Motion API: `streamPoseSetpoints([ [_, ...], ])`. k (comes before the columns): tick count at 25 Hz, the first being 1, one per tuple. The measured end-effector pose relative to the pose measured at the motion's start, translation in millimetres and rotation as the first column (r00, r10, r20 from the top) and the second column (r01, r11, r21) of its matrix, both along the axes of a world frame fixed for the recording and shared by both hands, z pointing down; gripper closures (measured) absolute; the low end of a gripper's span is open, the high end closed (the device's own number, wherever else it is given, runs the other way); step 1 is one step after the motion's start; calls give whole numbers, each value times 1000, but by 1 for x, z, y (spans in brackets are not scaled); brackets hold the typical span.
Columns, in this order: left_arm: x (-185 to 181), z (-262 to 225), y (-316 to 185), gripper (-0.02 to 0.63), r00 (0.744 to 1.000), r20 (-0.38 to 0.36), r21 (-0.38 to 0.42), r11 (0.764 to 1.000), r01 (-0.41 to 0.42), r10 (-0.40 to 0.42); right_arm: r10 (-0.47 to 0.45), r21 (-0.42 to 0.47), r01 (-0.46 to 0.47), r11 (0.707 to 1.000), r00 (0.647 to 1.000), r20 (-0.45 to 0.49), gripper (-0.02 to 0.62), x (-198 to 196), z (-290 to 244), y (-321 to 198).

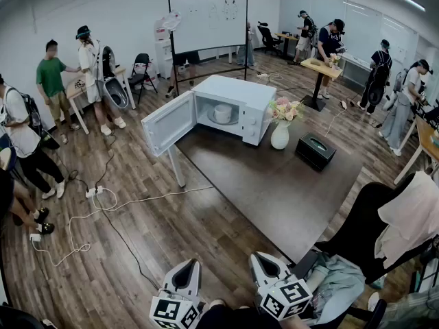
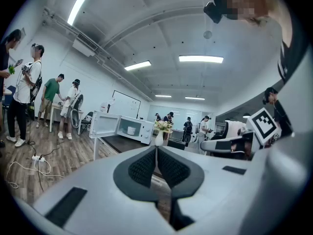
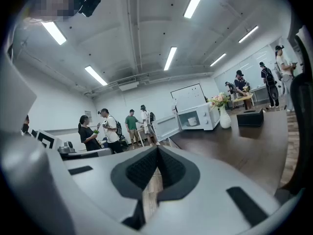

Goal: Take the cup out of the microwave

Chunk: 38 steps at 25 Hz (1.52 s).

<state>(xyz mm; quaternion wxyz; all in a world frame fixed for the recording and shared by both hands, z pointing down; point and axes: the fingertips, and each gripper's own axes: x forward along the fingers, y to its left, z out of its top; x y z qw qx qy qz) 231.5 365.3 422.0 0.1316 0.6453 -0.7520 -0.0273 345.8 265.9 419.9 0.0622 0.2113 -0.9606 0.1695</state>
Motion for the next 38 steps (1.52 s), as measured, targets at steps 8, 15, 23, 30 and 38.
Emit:
streamPoseSetpoints([
  [8, -10, 5, 9, 594, 1000, -1, -6, 1000, 3, -3, -6, -19, 6, 1000, 1000, -2, 601, -11, 7, 11],
  [15, -23, 9, 14, 594, 1000, -13, 0, 1000, 3, -3, 13, -31, -13, 999, 1000, -19, 601, -20, 13, 15],
  [23, -48, 15, 18, 594, 1000, 3, 7, 1000, -17, 17, 61, -50, -62, 997, 998, -5, 601, -46, 23, 13],
  [30, -69, 11, 25, 594, 1000, -3, 10, 1000, -8, 9, 77, -82, -77, 994, 997, -7, 601, -65, 26, 19],
  [38, -86, 21, 13, 594, 1000, -13, -12, 1000, -9, 9, 76, -106, -78, 991, 997, -20, 601, -86, 35, 6],
])
